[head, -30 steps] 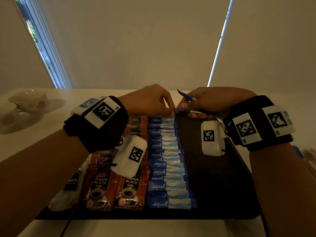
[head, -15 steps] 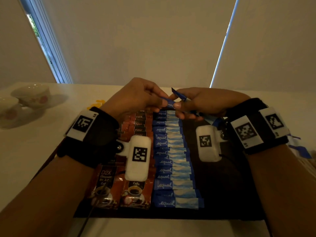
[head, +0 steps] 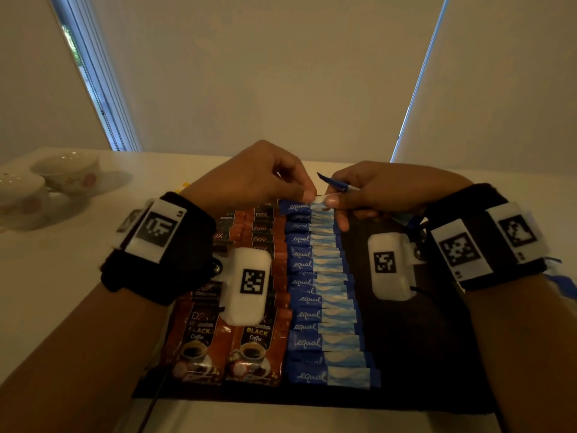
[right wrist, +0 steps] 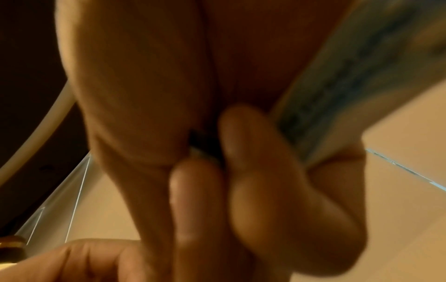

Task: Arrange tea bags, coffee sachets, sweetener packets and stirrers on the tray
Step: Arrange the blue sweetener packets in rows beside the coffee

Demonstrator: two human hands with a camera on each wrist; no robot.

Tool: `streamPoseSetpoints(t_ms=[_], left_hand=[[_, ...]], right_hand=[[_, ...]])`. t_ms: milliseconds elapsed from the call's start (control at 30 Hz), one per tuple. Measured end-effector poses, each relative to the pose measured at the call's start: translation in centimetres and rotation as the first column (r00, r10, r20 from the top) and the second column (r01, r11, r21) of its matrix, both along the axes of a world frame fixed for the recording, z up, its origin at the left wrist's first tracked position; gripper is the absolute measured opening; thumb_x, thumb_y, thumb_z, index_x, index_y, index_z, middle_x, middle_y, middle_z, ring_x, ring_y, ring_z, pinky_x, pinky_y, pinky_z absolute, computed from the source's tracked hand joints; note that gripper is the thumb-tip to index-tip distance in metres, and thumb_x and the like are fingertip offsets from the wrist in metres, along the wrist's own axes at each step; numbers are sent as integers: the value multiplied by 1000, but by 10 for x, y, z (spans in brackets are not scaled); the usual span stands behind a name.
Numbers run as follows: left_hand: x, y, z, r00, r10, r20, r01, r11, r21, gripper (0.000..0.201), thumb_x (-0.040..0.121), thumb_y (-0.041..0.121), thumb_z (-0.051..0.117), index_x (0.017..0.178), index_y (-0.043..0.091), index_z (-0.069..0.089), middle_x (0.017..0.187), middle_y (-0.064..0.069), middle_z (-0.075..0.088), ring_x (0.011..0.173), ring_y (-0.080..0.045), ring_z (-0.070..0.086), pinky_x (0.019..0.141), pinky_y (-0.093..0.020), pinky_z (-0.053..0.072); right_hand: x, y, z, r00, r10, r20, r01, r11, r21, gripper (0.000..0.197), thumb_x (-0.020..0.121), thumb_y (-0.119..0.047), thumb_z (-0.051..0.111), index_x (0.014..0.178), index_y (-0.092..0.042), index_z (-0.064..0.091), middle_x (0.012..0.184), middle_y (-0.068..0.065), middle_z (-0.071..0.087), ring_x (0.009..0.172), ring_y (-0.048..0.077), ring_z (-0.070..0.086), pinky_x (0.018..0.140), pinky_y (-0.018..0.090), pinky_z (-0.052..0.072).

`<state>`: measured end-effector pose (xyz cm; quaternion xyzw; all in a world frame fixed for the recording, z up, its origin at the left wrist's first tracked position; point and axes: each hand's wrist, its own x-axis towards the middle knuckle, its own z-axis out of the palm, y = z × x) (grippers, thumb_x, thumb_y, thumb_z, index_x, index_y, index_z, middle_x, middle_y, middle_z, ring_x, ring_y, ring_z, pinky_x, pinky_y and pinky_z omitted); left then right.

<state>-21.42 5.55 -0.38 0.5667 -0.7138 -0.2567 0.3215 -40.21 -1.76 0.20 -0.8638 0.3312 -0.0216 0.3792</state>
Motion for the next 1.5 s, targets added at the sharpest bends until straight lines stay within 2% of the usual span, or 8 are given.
streamPoseSetpoints(t_ms=[200, 400, 633, 833, 1000, 1167, 1367, 1500], left_hand=[[-11, -1, -6, 999, 14, 51, -16, 999, 42, 12, 81, 18, 71, 88, 9, 73, 85, -2, 72, 77, -11, 67, 73, -24, 54], [-17, -1, -9, 986, -76, 146, 48, 981, 190, 19, 82, 29, 68, 94, 15, 69, 87, 5, 70, 73, -1, 64, 58, -10, 49], [-20, -4, -5, 973, -112, 202, 80, 984, 160, 10, 80, 24, 71, 84, 15, 71, 82, 1, 72, 70, -4, 63, 71, -22, 50], [-34, -2, -13, 776, -406, 483, 246, 899, 361, 5, 82, 28, 68, 85, 24, 68, 81, 14, 65, 71, 3, 58, 65, -10, 42], [-52, -9, -17, 676, -431, 597, 282, 901, 331, 16, 85, 27, 67, 96, 16, 71, 76, 19, 56, 65, 4, 52, 61, -1, 39], [-63, -13, -18, 597, -429, 678, 262, 903, 340, 20, 86, 26, 66, 100, 12, 71, 81, 10, 58, 62, -1, 48, 54, -9, 36], [-62, -12, -18, 568, -434, 699, 220, 899, 380, 20, 84, 25, 68, 101, 14, 69, 87, 10, 58, 67, 0, 48, 59, -9, 36], [-48, -8, -4, 674, -317, 668, 169, 946, 278, 13, 84, 25, 68, 95, 19, 70, 85, 12, 61, 71, 1, 53, 61, -10, 38]], right_hand=[[-2, -1, -1, 999, 27, -21, -25, 998, 65, 11, 94, -23, 50, 90, -14, 56, 66, -1, 67, 42, 4, 38, 41, 14, 34], [-7, -4, -1, 1000, 4, -20, -3, 998, 64, 13, 94, -23, 51, 85, -16, 58, 63, -1, 66, 40, 4, 37, 42, 16, 34], [-5, 1, 2, 1000, 13, -24, -12, 997, 81, 13, 95, -23, 49, 91, -14, 58, 69, 1, 70, 39, 4, 36, 40, 14, 33], [-10, -2, 4, 997, -70, -14, 70, 997, -10, 15, 95, -28, 48, 91, -16, 56, 59, -2, 57, 38, 3, 38, 39, 15, 34], [-8, 1, 5, 998, -64, -16, 64, 998, -6, 15, 96, -28, 46, 87, -19, 54, 59, -2, 54, 39, 4, 38, 39, 14, 34], [-10, 1, 6, 997, -72, -29, 72, 997, -11, 14, 96, -28, 47, 88, -20, 55, 60, -4, 53, 40, 3, 39, 39, 14, 34], [-12, 0, 6, 996, -76, -43, 75, 997, -3, 15, 95, -31, 46, 90, -20, 54, 61, -3, 54, 41, 4, 39, 41, 14, 34], [-12, 0, 6, 997, -69, -33, 69, 997, 17, 21, 97, -30, 42, 89, -17, 56, 61, -3, 54, 40, 3, 39, 41, 13, 34]])
